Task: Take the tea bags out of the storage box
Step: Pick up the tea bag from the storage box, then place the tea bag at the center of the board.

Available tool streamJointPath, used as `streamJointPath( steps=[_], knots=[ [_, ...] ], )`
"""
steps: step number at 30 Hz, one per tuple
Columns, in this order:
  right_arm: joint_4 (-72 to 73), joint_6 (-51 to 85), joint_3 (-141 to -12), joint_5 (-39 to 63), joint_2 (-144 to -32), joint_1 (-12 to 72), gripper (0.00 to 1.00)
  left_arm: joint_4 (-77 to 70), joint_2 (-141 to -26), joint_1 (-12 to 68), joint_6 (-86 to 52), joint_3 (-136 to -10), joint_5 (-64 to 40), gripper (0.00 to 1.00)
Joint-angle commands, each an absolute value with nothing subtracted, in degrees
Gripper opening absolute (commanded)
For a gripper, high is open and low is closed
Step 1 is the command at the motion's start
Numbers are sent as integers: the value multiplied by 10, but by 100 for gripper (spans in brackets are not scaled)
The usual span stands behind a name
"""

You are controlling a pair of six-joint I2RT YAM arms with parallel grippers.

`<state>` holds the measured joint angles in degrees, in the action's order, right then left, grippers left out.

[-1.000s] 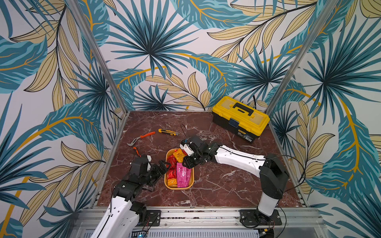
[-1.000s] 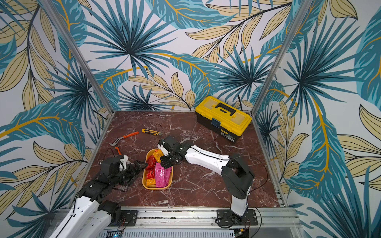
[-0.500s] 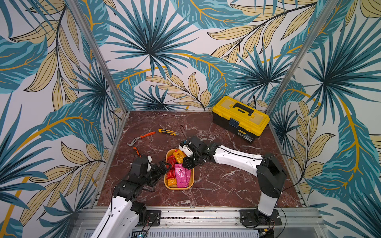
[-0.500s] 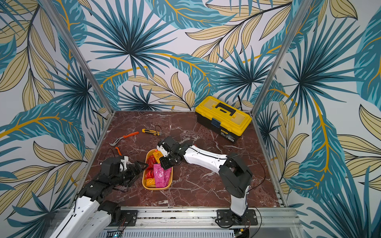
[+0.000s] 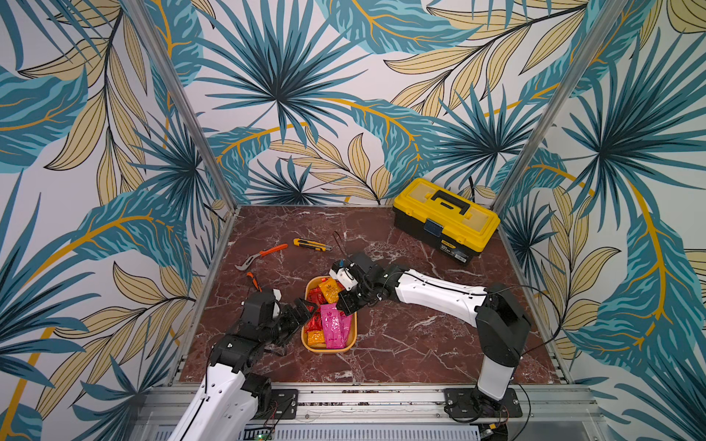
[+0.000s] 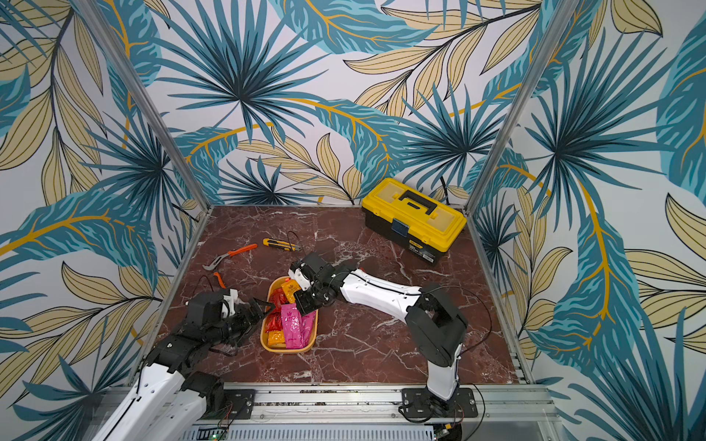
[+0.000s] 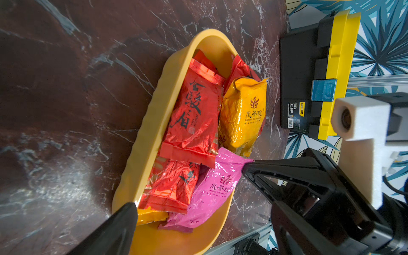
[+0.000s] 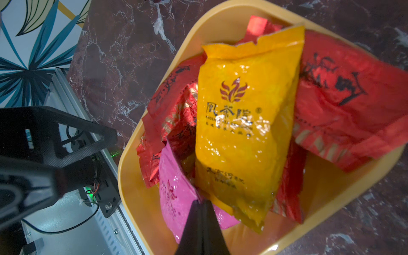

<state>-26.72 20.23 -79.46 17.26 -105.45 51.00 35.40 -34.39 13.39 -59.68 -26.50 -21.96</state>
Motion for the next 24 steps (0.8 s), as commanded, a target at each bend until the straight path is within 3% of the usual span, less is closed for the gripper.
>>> streamJointPath(
  steps=[1,12,24],
  knots=[
    [-254,215,-788,178,-1030,512,0,344,-341,130,-598,-261,-219,100],
    [-258,224,-787,163,-969,501,0,358,-354,130,-579,-316,-218,100],
    [-258,240,-747,152,-879,441,0,332,-500,166,-535,-444,-267,100]
  ],
)
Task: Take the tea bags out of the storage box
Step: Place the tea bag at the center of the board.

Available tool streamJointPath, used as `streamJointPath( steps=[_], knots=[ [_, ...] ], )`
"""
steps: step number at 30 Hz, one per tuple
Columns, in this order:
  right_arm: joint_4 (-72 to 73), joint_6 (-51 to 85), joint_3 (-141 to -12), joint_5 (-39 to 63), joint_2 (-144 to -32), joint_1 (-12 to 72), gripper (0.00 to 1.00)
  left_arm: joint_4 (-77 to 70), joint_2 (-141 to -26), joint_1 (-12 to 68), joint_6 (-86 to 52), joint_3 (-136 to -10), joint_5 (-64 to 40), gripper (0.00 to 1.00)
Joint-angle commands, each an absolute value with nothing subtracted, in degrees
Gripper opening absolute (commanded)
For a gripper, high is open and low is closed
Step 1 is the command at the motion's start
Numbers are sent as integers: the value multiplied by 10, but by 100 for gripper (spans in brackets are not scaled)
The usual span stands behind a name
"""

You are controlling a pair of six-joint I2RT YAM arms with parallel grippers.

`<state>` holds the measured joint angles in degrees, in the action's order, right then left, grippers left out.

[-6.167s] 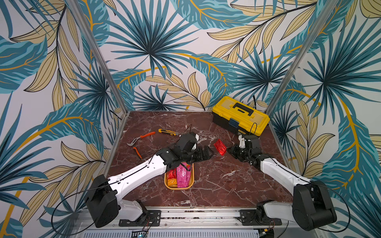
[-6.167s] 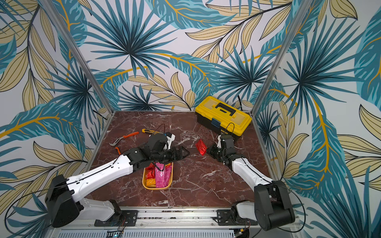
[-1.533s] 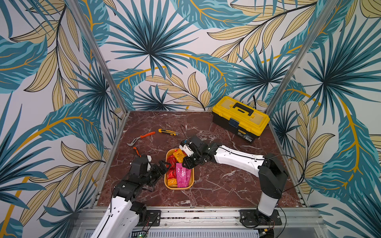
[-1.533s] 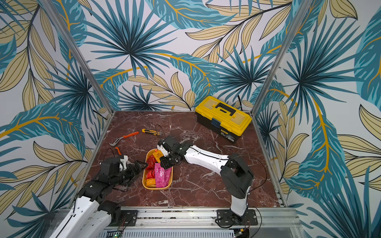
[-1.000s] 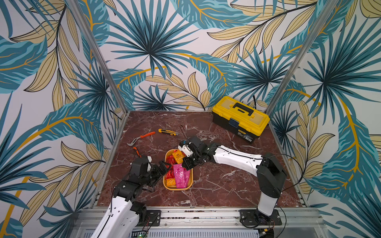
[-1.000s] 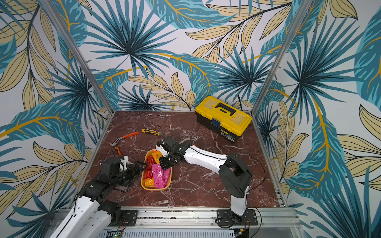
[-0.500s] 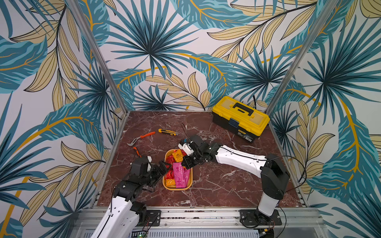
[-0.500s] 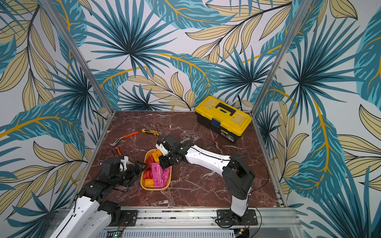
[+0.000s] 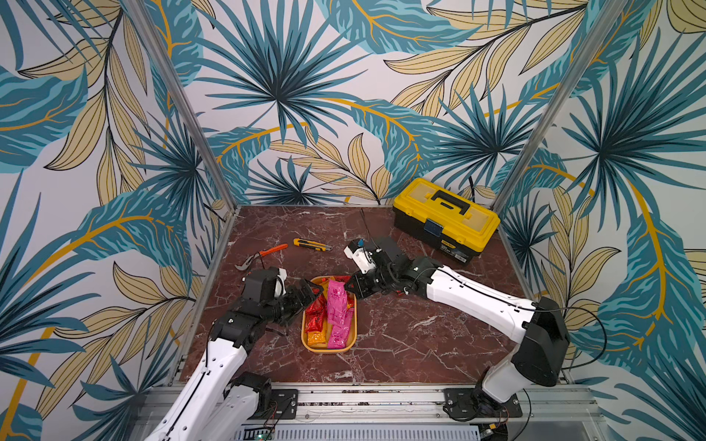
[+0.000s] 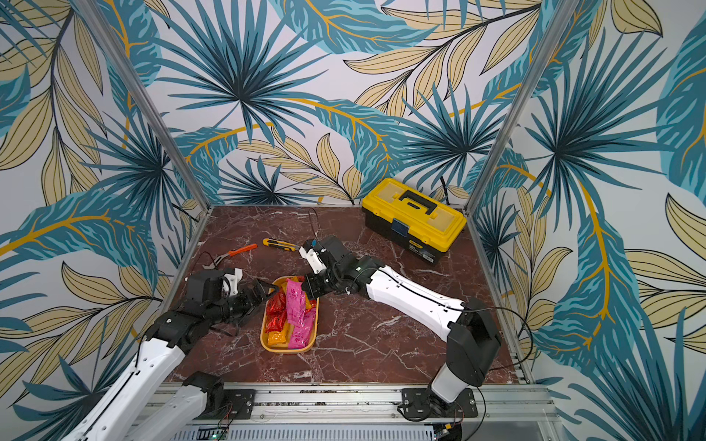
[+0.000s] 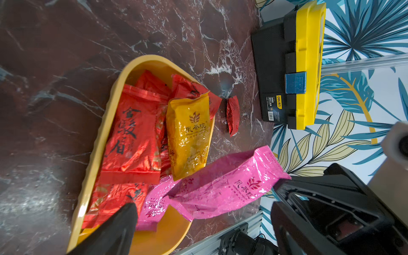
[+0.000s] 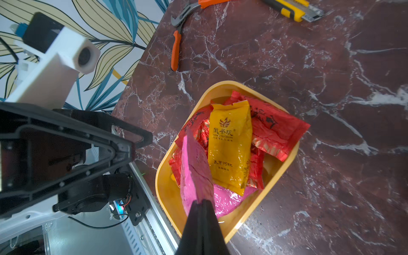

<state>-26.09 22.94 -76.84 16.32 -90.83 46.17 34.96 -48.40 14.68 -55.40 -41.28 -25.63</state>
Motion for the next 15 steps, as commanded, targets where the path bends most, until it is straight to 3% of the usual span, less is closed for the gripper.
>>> streamJointPath(
  steps=[1,15],
  knots=[
    [-258,241,-739,148,-866,432,0,326,-512,180,-535,-453,-261,100],
    [-286,238,-613,116,-691,258,0,241,-632,300,-561,-529,-234,100]
  ],
)
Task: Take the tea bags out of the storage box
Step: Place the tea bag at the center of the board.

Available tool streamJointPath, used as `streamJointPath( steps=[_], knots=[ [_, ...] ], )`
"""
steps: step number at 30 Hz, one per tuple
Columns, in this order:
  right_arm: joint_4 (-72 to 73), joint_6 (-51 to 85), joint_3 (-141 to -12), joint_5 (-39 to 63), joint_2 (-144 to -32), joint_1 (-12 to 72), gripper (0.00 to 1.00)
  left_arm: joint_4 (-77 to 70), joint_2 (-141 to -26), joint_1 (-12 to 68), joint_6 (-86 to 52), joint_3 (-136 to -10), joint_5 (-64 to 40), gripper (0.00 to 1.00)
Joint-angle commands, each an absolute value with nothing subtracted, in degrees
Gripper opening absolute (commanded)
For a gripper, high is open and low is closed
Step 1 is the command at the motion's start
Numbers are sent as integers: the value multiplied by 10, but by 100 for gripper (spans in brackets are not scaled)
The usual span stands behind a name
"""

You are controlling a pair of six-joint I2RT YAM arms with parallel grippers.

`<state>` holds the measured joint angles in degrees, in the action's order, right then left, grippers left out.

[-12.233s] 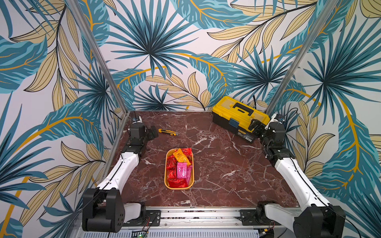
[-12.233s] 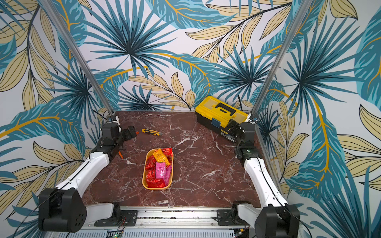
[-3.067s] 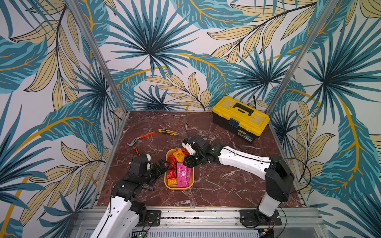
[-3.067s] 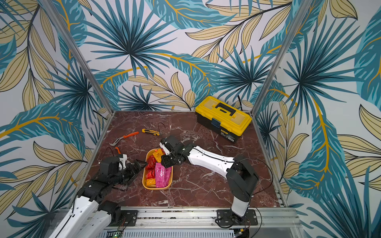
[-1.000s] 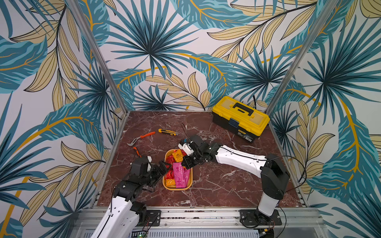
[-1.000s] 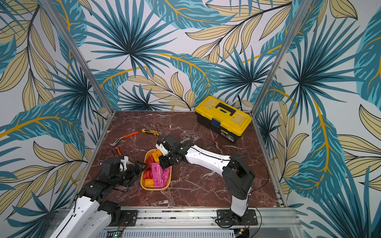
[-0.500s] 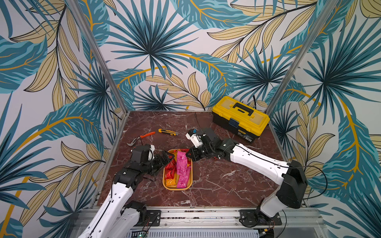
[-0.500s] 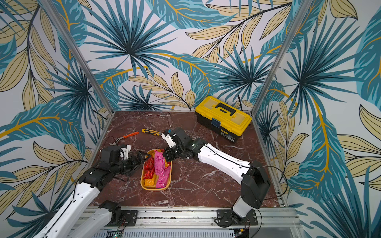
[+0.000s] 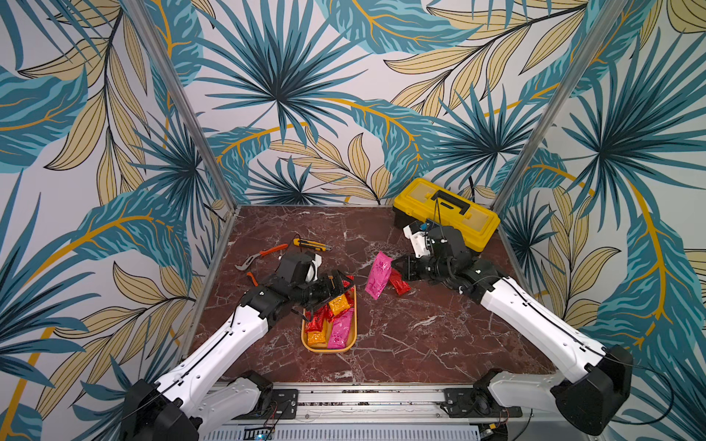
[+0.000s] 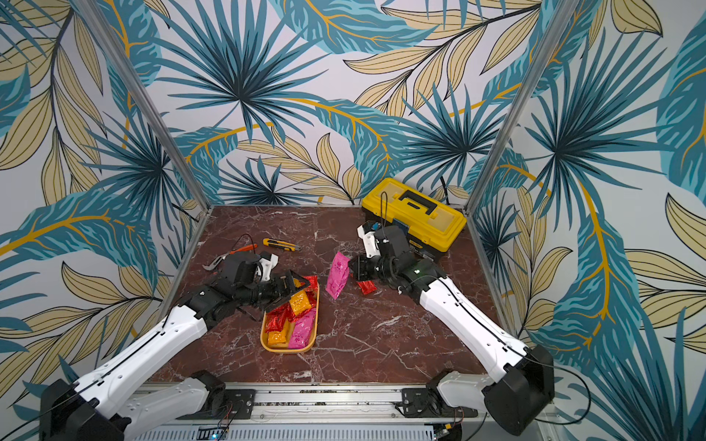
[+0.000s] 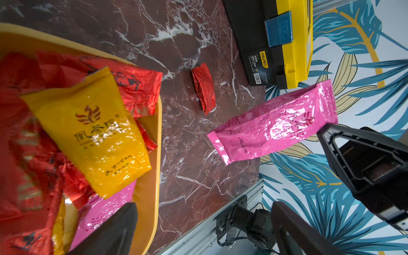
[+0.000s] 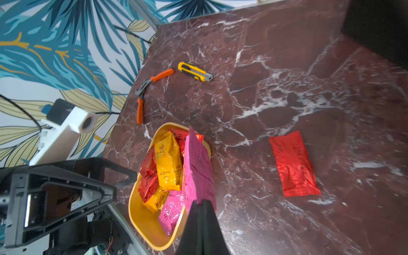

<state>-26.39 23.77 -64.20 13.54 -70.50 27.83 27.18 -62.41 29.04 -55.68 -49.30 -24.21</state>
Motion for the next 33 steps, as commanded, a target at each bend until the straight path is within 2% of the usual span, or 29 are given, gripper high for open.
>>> streamJointPath(
  steps=[1,8,16,31,33],
  knots=[
    [-286,242,-601,113,-686,246,0,241,-637,303,-560,-532,-232,100],
    [-254,280,-507,106,-684,173,0,232,-642,311,-566,-516,-233,100],
    [-185,328,-400,172,-696,90,0,225,-632,311,-572,-491,-231,100],
    [-143,341,-364,172,-791,41,0,217,-616,310,-581,-458,-232,100],
    [-153,340,-368,163,-798,40,18,217,-613,310,-582,-455,-230,100]
  ],
)
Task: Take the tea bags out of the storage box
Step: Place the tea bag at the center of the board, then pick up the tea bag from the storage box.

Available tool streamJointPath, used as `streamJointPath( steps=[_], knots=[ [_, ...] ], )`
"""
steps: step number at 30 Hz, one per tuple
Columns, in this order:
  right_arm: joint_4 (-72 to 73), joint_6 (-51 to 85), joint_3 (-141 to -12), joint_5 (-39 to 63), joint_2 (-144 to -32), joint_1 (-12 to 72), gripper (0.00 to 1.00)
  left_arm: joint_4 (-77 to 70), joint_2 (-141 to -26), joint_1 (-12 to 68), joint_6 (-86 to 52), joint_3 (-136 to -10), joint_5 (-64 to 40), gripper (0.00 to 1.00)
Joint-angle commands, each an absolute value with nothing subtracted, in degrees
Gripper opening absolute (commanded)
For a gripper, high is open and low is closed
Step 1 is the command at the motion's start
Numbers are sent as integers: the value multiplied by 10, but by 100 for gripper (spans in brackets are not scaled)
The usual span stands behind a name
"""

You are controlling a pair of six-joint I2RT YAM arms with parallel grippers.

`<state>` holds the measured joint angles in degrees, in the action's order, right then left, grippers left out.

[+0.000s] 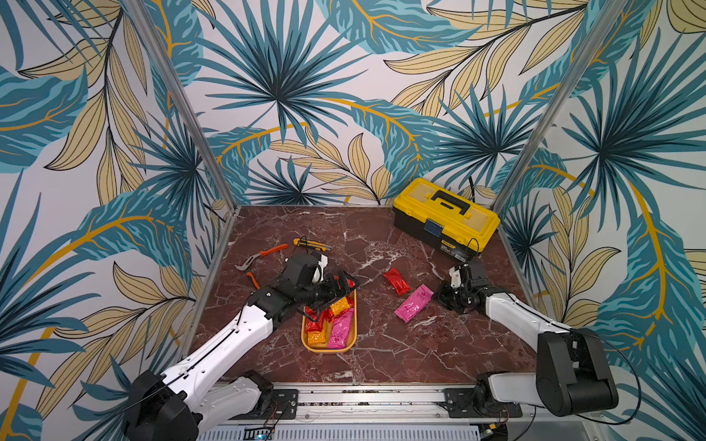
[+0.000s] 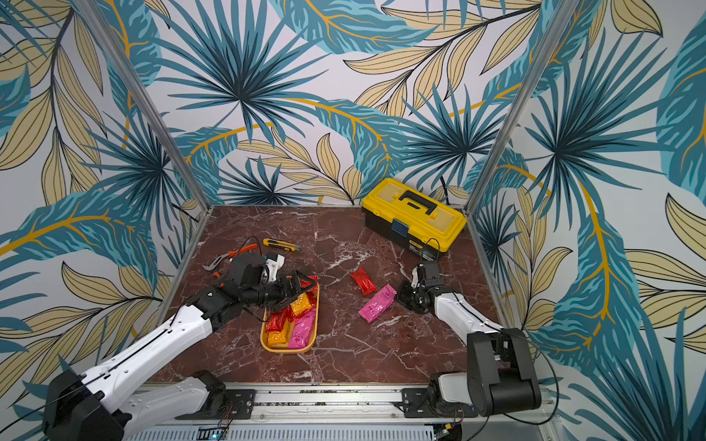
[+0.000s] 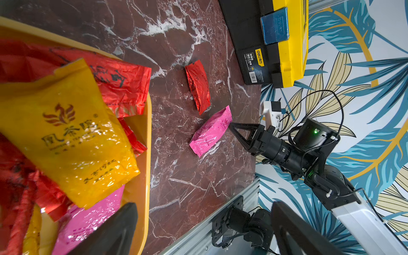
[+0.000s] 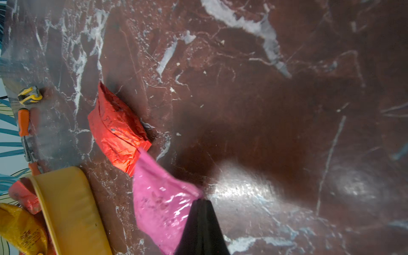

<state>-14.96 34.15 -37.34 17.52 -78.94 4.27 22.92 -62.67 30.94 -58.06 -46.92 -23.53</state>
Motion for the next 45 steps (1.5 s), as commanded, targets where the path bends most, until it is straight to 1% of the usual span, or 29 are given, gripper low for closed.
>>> streamJointPath(
  steps=[1,3,5,8,11,14,17,20,24,29,33,38,45],
  knots=[
    [-157,338,-370,161,-799,40,23,218,-612,310,-581,-454,-229,100],
    [-172,336,-377,148,-797,40,40,223,-606,309,-580,-455,-224,100],
    [-195,330,-387,133,-788,40,48,235,-596,307,-578,-456,-211,100],
    [-227,319,-402,116,-761,40,55,244,-574,297,-576,-452,-193,100],
    [-260,306,-423,104,-732,43,58,246,-550,279,-578,-441,-182,100],
    [-297,292,-456,86,-711,63,63,260,-531,253,-571,-432,-181,100],
    [-325,281,-498,66,-703,106,66,287,-515,227,-561,-429,-179,100],
    [-353,272,-556,38,-717,171,69,326,-507,212,-549,-433,-160,100],
    [-376,253,-637,12,-757,269,72,368,-487,200,-534,-430,-135,100],
    [-416,230,-746,2,-826,364,74,414,-440,168,-515,-422,-125,100],
    [-459,214,-834,3,-895,422,75,451,-409,140,-500,-414,-123,100],
    [-509,195,-927,-38,-976,497,76,467,-376,128,-503,-389,-127,100],
    [-544,181,-994,-74,-1069,553,78,493,-316,124,-524,-358,-114,100]
  ],
)
